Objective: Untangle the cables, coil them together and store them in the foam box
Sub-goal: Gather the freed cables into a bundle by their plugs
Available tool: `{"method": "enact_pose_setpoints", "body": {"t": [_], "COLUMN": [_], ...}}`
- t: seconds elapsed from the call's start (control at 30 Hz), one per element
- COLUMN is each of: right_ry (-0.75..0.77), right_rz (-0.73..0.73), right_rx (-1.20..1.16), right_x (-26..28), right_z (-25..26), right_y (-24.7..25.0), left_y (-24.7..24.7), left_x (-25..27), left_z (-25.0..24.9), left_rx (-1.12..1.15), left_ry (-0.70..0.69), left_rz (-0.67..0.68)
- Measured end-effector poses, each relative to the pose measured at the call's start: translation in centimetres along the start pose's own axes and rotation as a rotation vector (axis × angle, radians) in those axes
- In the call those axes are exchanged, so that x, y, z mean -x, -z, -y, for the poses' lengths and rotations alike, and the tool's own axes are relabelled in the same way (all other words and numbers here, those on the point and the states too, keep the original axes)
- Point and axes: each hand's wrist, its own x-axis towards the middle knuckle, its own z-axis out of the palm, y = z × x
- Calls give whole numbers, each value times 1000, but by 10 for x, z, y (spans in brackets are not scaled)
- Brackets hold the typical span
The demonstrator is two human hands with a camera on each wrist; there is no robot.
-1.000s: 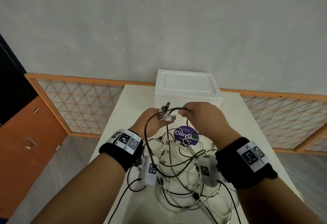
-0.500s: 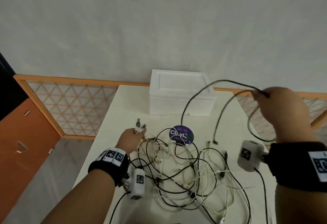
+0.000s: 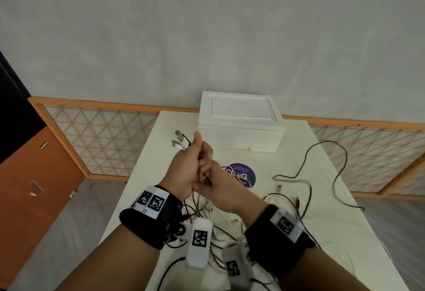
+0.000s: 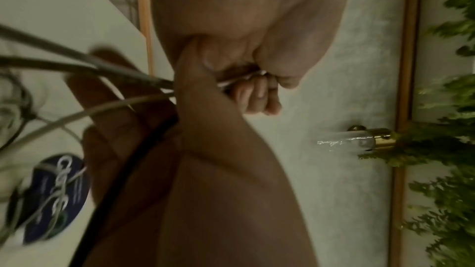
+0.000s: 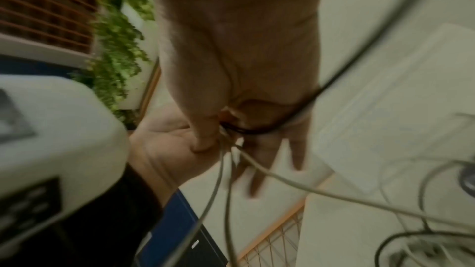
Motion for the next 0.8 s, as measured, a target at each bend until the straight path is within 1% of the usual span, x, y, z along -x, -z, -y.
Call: {"method": "enact_pose_setpoints", "body": {"t": [0.03, 0.07, 0.1, 0.13, 0.17, 0.23, 0.3, 0.37, 0.47, 0.53, 0.63, 0.7, 0.73, 0.77, 0.8], "right_ry": [27, 17, -5, -25, -31, -23, 36, 98, 113, 78, -64, -130, -152, -174, -181], "right_rz": [5, 12, 28, 55, 98, 160, 137, 107, 126, 108, 104, 91, 83, 82, 78], "right_rx": [-173, -298, -360, -357, -316, -133, 97, 320, 536, 585, 664, 692, 726, 798, 887], "right_x": [-5, -6, -5, -3, -1, 6, 13, 20, 28, 35, 48, 55, 57, 56, 53], "right_z": [-4, -5, -6, -5, -5, -8, -17, -29, -39, -44, -58, -71, -72, -70, -68], "right_y": [-7, -10, -10, -8, -6, 2, 12, 23, 32, 38, 59, 69, 70, 69, 67], "left_y": [2, 7, 15, 25, 35, 55, 77, 95, 108, 114, 129, 135, 133, 128, 120], "left_x": [2, 4, 6, 7, 7, 7, 6, 6, 6, 2, 3, 3, 3, 2, 0], "left_z": [-5, -9, -13, -15, -17, -19, -20, -17, -7, -5, -10, -9, -6, -3, 0], "left_rx": [10, 56, 114, 158, 184, 210, 202, 169, 123, 105, 20, -67, -169, -334, -559], "left_ry": [-17, -13, -4, 3, 3, -21, -50, -47, -48, -68, -95, -90, -73, -52, -44], "left_rz": [20, 34, 42, 39, 18, -57, -148, -221, -290, -367, -518, -579, -569, -521, -443]}}
